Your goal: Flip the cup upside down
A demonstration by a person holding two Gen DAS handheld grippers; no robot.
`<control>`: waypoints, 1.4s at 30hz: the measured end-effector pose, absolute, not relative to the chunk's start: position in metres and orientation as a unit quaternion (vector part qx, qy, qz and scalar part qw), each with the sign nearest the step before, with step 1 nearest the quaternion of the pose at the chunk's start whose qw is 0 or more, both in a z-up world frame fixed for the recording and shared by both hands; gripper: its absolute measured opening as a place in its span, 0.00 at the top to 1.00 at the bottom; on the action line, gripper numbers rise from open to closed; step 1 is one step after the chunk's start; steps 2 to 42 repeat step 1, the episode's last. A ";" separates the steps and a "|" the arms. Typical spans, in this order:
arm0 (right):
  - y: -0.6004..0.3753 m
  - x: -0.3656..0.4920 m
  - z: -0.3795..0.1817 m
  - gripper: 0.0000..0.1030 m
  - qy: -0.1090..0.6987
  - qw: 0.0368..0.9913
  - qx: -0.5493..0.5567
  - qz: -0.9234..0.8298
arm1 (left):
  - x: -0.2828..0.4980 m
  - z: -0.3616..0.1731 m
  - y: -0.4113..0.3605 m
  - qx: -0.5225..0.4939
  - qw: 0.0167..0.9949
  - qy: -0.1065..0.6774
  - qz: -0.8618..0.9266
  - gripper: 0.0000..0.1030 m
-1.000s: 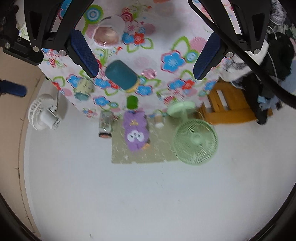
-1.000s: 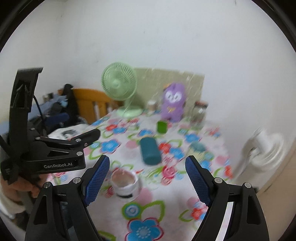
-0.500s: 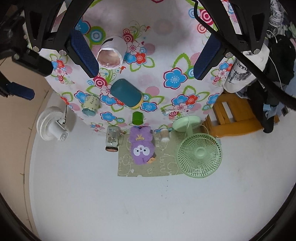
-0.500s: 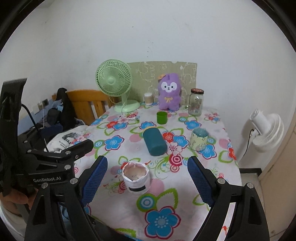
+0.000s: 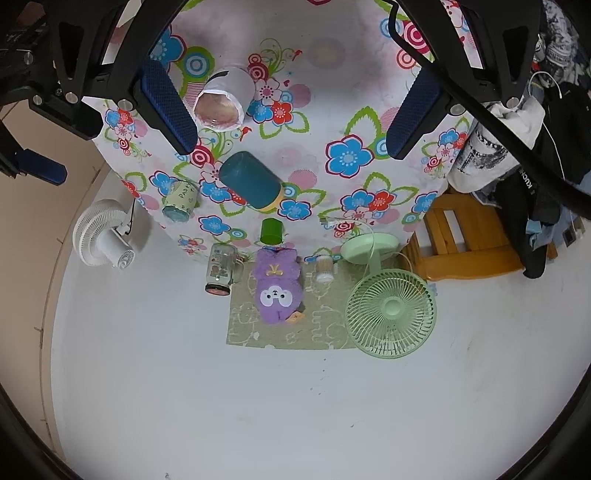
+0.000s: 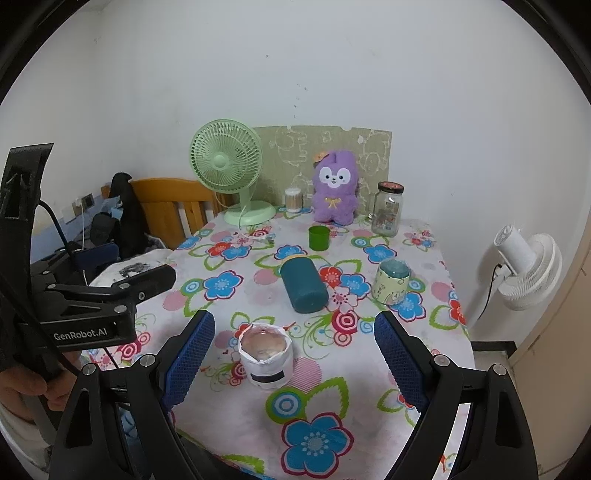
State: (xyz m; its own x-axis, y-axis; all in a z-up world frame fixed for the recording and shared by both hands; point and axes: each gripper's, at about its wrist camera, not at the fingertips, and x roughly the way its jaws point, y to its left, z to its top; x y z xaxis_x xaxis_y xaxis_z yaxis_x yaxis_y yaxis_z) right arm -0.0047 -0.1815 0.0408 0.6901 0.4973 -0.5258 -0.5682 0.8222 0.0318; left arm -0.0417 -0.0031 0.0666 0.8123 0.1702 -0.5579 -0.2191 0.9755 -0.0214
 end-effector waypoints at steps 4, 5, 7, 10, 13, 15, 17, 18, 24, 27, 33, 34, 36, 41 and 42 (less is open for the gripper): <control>-0.181 -0.004 0.040 0.13 0.267 0.917 -0.067 0.290 | -0.041 0.066 -0.003 -0.042 0.950 0.290 0.104 0.00; -0.181 -0.004 0.040 0.13 0.267 0.917 -0.067 0.290 | -0.041 0.066 -0.003 -0.042 0.950 0.290 0.104 0.00; -0.181 -0.004 0.040 0.13 0.267 0.917 -0.067 0.290 | -0.041 0.066 -0.003 -0.042 0.950 0.290 0.104 0.00; -0.181 -0.004 0.040 0.13 0.267 0.917 -0.067 0.290 | -0.041 0.066 -0.003 -0.042 0.950 0.290 0.104 0.00; -0.181 -0.004 0.040 0.13 0.267 0.917 -0.067 0.290 | -0.041 0.066 -0.003 -0.042 0.950 0.290 0.104 0.00; -0.181 -0.004 0.040 0.13 0.267 0.917 -0.067 0.290 | -0.041 0.066 -0.003 -0.042 0.950 0.290 0.104 0.00; -0.181 -0.004 0.040 0.13 0.267 0.917 -0.067 0.290 | -0.041 0.066 -0.003 -0.042 0.950 0.290 0.104 0.00; -0.181 -0.004 0.040 0.13 0.267 0.917 -0.067 0.290 | -0.041 0.066 -0.003 -0.042 0.950 0.290 0.104 0.00; -0.181 -0.004 0.040 0.13 0.267 0.917 -0.067 0.290 | -0.041 0.066 -0.003 -0.042 0.950 0.290 0.104 0.00; -0.181 -0.004 0.040 0.13 0.267 0.917 -0.067 0.290 | -0.041 0.066 -0.003 -0.042 0.950 0.290 0.104 0.00; -0.181 -0.004 0.040 0.13 0.267 0.917 -0.067 0.290 | -0.041 0.066 -0.003 -0.042 0.950 0.290 0.104 0.00; -0.181 -0.004 0.040 0.13 0.267 0.917 -0.067 0.290 | -0.041 0.066 -0.003 -0.042 0.950 0.290 0.104 0.00; -0.181 -0.004 0.040 0.13 0.267 0.917 -0.067 0.290 | -0.041 0.066 -0.003 -0.042 0.950 0.290 0.104 0.00; -0.181 -0.004 0.040 0.13 0.267 0.917 -0.067 0.290 | -0.041 0.066 -0.003 -0.042 0.950 0.290 0.104 0.00; -0.181 -0.004 0.040 0.13 0.267 0.917 -0.067 0.290 | -0.041 0.066 -0.003 -0.042 0.950 0.290 0.104 0.00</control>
